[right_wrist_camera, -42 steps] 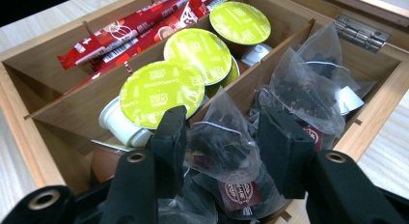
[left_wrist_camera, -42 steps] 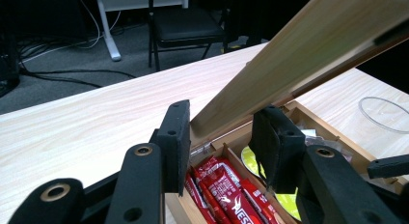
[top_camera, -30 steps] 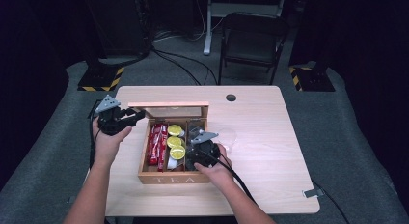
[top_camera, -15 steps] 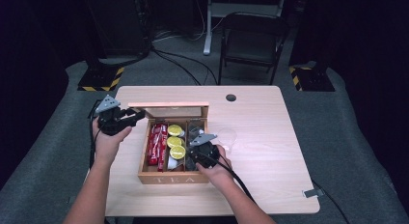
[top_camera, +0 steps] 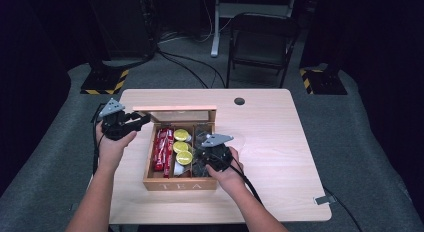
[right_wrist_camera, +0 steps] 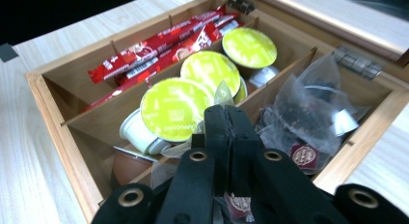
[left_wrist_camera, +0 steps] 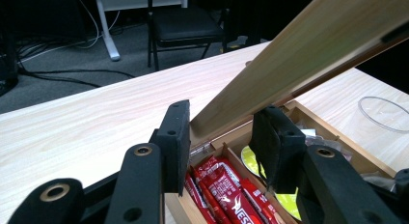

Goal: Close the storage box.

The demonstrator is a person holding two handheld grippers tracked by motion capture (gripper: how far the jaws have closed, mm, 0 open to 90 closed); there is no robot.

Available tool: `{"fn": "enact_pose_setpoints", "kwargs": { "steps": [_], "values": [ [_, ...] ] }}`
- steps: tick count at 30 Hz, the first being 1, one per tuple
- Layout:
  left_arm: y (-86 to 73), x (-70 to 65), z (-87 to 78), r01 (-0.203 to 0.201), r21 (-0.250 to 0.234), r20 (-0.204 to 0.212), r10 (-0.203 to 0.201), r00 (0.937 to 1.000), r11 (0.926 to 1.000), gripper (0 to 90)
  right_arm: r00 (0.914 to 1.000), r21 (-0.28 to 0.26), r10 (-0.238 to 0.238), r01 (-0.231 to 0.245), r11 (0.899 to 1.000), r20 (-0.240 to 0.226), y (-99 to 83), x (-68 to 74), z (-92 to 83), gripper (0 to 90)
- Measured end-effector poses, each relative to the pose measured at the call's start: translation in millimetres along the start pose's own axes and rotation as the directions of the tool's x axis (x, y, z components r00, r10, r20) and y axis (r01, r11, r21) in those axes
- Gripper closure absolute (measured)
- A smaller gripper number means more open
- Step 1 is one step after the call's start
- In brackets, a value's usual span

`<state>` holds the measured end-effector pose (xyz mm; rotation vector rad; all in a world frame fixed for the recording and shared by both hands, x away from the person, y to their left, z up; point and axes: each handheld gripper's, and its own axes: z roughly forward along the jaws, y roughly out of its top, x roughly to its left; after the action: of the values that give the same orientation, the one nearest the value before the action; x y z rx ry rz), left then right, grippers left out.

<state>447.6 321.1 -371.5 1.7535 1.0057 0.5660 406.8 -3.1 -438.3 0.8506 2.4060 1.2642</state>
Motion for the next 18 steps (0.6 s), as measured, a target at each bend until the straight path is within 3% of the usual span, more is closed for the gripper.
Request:
{"fn": "enact_pose_setpoints", "kwargs": {
  "steps": [7, 18],
  "values": [
    [0.0, 0.2, 0.1, 0.001, 0.0, 0.001, -0.001, 1.0, 1.0, 58.6, 0.9997, -0.022, -0.019, 0.02, 1.0, 0.015, 7.2, -2.4, -10.5, 89.0],
    [-0.2, 0.4, 0.0, 0.004, 0.001, 0.004, -0.004, 1.0, 1.0, 58.5, 0.999, -0.039, 0.015, -0.014, 0.999, 0.042, 9.9, -8.0, -21.9, 88.9]
  ]
}}
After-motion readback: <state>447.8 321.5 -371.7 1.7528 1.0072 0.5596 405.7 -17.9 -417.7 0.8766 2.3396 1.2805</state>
